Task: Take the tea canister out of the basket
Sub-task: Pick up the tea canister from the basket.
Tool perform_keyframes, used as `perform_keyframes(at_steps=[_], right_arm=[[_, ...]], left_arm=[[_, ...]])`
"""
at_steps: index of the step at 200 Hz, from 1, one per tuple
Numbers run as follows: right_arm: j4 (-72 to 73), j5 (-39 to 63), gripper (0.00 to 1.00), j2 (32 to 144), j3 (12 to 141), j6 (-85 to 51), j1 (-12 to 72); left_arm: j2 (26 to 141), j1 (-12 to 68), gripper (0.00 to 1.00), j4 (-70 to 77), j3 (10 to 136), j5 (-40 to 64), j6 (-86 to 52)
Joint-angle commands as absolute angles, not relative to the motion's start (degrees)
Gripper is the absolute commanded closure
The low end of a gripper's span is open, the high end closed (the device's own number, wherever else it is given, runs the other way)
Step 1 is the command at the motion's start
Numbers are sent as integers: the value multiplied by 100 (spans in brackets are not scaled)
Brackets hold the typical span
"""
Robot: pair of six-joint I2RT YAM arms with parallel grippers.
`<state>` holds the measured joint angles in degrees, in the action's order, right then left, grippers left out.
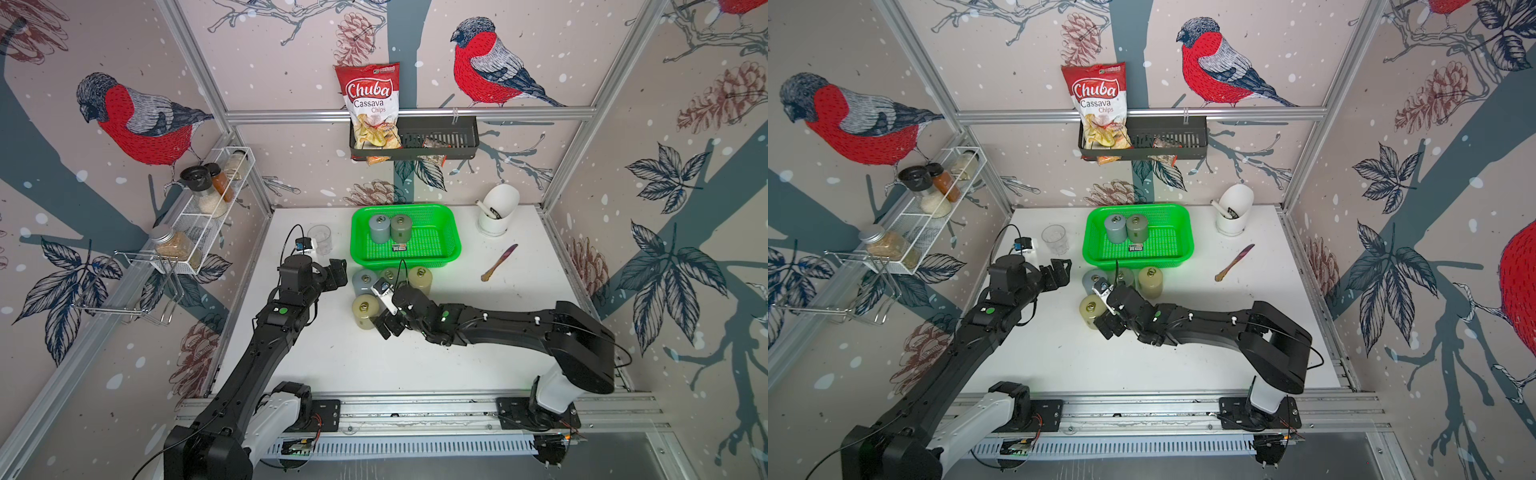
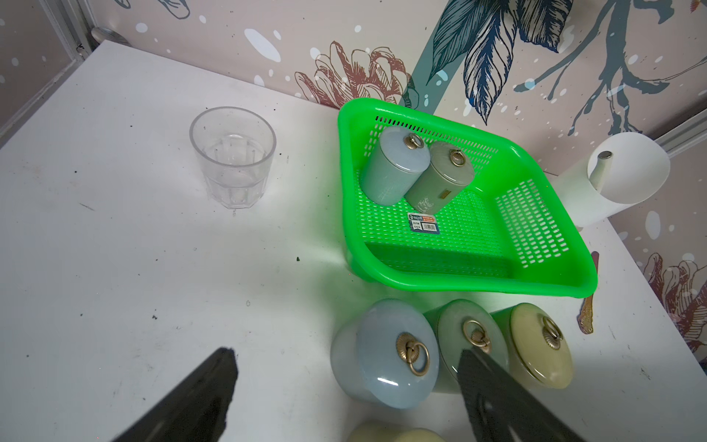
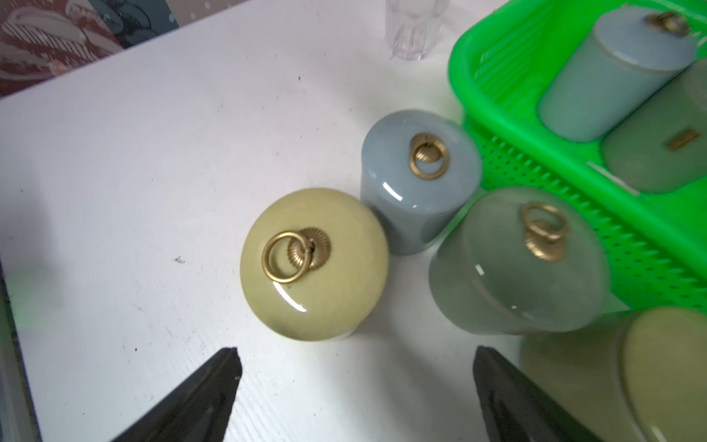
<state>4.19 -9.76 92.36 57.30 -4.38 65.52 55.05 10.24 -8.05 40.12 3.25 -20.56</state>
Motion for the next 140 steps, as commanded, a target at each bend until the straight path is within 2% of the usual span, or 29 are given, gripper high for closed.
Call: perform_keyframes(at_steps=[1,26,51,74,107,140], right_arm=[[404,-763,0,8791,5760,-301,6370],[361,-655,0,8462,6034,-362,5702],[210,-484,0,8605,6530,-298,4883],[-79,-255,0,9098,7078,-137,4269],[-26,905,0,9857,7489,267,3571],[75,1038,0,10746,7937,592,3205]], left_arm=[[5480,1011,5,-659,4040,334,-2014],[5458,1010,5,-659,4043,343,-2018],[5467,1011,5,-674,4039,367,-2021],[5451,1011,5,-704,4043,369,-1999],[5458,1011,5,-685,4032,386,-2008],[5492,1011,5,-693,4029,472,-2013]])
